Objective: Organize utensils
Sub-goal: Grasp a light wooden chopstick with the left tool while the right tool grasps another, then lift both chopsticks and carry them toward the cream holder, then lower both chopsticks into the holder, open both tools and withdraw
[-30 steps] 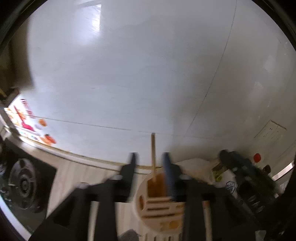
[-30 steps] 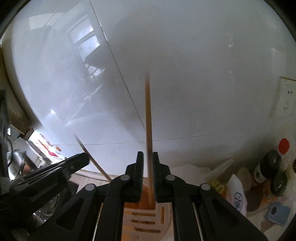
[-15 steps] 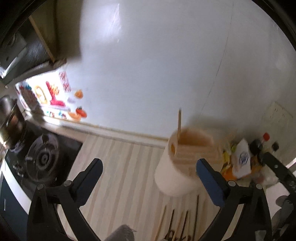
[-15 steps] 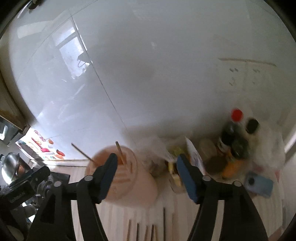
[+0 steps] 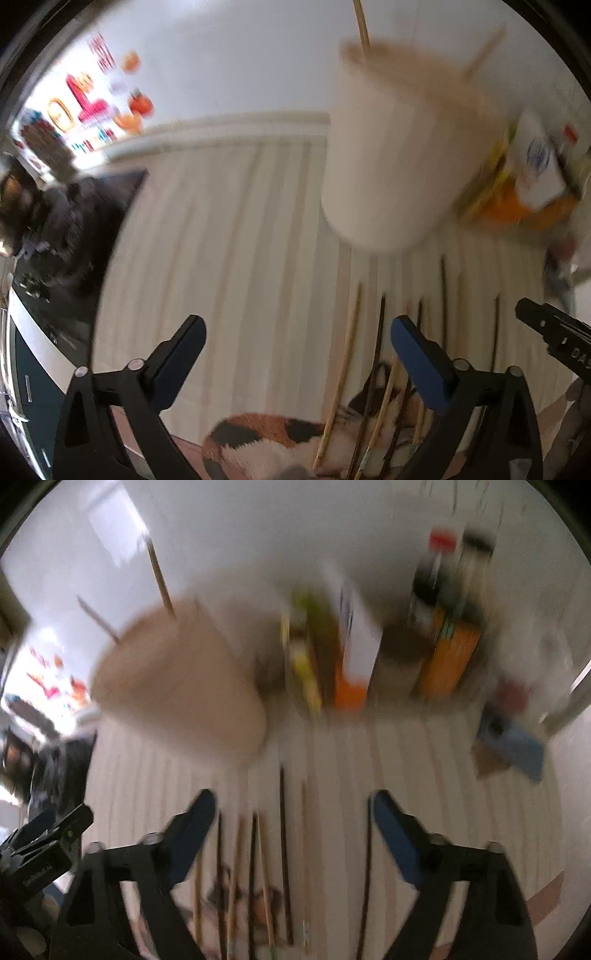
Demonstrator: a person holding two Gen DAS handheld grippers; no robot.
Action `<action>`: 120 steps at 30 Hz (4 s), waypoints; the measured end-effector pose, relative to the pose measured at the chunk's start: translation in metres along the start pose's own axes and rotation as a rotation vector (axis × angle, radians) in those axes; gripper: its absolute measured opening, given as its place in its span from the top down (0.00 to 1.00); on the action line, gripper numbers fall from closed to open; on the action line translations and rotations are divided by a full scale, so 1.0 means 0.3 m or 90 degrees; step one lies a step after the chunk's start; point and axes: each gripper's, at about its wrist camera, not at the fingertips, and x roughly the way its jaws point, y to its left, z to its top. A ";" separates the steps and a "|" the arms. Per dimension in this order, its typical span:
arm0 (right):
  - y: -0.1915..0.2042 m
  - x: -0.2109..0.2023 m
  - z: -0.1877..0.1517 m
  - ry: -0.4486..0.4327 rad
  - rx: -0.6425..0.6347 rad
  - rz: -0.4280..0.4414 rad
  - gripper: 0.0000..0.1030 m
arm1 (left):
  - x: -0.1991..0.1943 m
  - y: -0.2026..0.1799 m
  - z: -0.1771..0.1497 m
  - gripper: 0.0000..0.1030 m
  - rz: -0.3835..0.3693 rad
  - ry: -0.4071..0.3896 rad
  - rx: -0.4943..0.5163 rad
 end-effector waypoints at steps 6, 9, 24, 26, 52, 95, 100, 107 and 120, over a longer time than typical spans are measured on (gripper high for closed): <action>-0.030 0.248 -0.119 0.134 -0.018 -0.014 0.61 | 0.217 -0.045 -0.085 0.40 -0.027 0.116 0.035; -0.049 0.314 -0.145 0.169 -0.022 -0.019 0.62 | 0.288 -0.076 -0.120 0.57 -0.036 0.151 0.056; -0.109 0.464 -0.191 0.237 -0.060 -0.098 0.93 | 0.328 0.007 -0.131 0.95 -0.026 0.165 0.012; -0.136 0.462 -0.197 0.249 -0.061 -0.099 0.93 | 0.327 0.019 -0.131 0.95 -0.030 0.169 0.016; -0.120 0.472 -0.265 0.281 -0.072 -0.139 0.91 | 0.339 -0.057 -0.137 0.95 -0.027 0.183 0.050; -0.163 0.228 -0.137 0.174 -0.006 -0.059 0.93 | 0.050 -0.011 -0.118 0.96 -0.035 0.054 0.047; -0.156 0.112 -0.117 0.125 -0.006 -0.034 0.93 | -0.078 -0.012 -0.062 0.96 -0.054 -0.005 0.030; -0.116 -0.091 -0.039 0.029 -0.006 0.018 0.93 | -0.341 0.039 0.020 0.96 -0.111 -0.112 -0.004; 0.132 -0.466 0.287 -0.169 -0.038 0.136 0.93 | -0.580 0.025 0.368 0.96 -0.175 -0.285 -0.050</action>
